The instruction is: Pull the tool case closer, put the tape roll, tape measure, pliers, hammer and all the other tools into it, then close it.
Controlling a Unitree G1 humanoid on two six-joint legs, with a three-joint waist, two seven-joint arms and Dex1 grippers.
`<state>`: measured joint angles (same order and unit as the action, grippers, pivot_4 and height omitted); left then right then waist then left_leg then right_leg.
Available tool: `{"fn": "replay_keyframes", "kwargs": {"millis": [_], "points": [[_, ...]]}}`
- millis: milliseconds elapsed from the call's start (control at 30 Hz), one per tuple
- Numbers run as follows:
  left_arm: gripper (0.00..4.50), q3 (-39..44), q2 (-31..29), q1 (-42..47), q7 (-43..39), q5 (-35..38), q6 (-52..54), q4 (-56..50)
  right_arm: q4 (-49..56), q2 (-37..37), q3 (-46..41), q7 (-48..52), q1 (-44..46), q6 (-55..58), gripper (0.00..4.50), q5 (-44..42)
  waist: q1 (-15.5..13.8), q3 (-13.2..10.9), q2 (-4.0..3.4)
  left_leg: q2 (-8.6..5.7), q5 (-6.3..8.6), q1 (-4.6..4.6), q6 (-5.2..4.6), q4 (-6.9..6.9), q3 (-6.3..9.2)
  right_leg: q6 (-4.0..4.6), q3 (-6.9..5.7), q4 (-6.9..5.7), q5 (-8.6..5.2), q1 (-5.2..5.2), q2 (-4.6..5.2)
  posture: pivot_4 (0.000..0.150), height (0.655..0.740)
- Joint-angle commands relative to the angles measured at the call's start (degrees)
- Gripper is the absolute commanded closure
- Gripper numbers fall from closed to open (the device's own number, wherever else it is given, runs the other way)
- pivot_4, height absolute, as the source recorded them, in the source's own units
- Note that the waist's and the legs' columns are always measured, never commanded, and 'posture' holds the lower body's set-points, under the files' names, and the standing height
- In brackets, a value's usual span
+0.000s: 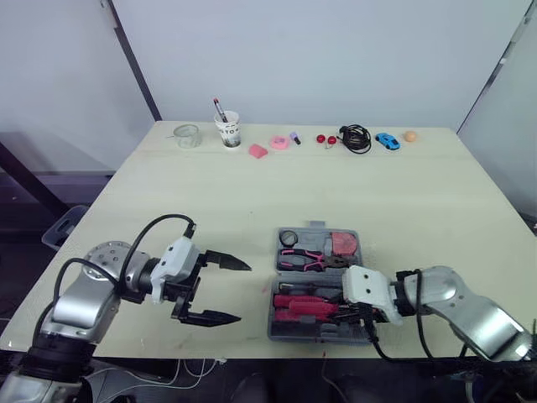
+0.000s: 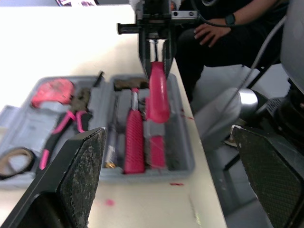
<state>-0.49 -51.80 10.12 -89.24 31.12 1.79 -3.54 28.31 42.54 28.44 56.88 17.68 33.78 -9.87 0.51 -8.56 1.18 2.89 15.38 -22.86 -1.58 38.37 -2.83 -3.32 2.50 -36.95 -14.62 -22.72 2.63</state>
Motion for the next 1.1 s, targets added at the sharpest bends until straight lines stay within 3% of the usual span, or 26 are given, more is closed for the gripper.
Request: {"fn": "replay_keyframes", "kwargs": {"millis": [33, 467, 1100], "points": [[0.00, 1.0, -0.9, -2.1, -3.3, 0.2, -3.8, -1.2, 1.0, -0.6, 2.5, 0.0, 1.9, 1.8, 4.08, 2.2, 0.1, 0.0, -0.01, 0.00, 0.00, 0.00, 0.00, 0.00, -0.01, 0.00, 0.01, 0.00, 0.00, -0.01, 0.00, 0.150, 0.7400], [0.00, 4.7, -2.4, -8.1, -3.2, 0.9, -4.9, -1.3, -1.1, -5.7, 12.2, -2.6, 5.2, 8.0, 4.08, 8.8, 0.2, 0.0, 0.04, 0.14, 0.00, 0.04, 0.00, 0.02, -0.04, 0.01, -0.03, -0.04, 0.01, -0.09, -0.01, 0.150, 0.7400], [0.00, 4.7, -2.8, -8.2, -2.6, 1.3, -4.2, -1.5, -5.4, -9.8, 13.2, -3.5, 5.4, 6.1, 4.08, 12.9, 0.3, 0.1, 0.09, 0.22, 0.00, 0.09, 0.00, 0.02, -0.12, 0.04, -0.09, -0.06, 0.02, -0.09, -0.10, 0.150, 0.7400]]}}
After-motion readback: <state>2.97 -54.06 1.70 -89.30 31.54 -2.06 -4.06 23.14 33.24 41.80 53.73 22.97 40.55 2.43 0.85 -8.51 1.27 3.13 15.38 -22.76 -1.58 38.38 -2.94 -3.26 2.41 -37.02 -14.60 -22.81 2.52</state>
